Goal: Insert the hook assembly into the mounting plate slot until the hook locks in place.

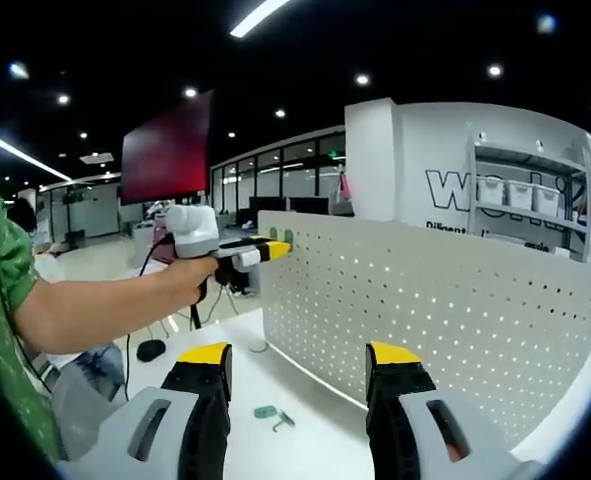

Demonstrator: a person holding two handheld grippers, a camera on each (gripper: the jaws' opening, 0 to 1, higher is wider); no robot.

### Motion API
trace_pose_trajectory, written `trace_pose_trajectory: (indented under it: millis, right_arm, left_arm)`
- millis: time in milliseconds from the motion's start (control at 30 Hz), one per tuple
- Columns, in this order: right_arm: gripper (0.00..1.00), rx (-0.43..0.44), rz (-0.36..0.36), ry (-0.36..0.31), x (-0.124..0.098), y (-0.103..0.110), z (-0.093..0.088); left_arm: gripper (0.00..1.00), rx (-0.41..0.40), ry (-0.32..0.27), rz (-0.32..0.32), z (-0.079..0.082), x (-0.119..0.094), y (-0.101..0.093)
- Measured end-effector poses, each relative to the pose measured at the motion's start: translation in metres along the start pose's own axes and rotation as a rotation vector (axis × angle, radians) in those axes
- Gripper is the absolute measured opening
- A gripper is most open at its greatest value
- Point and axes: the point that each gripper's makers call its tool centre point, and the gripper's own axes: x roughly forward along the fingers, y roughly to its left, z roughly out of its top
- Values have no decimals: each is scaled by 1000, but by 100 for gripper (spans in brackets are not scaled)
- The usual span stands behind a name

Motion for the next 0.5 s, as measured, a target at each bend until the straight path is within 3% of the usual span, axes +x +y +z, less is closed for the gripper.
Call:
trace_pose_trajectory:
  millis: [500]
  right_arm:
    - [55, -2, 19, -9, 0, 6, 1]
  left_arm:
    - [36, 13, 7, -48, -1, -27, -19]
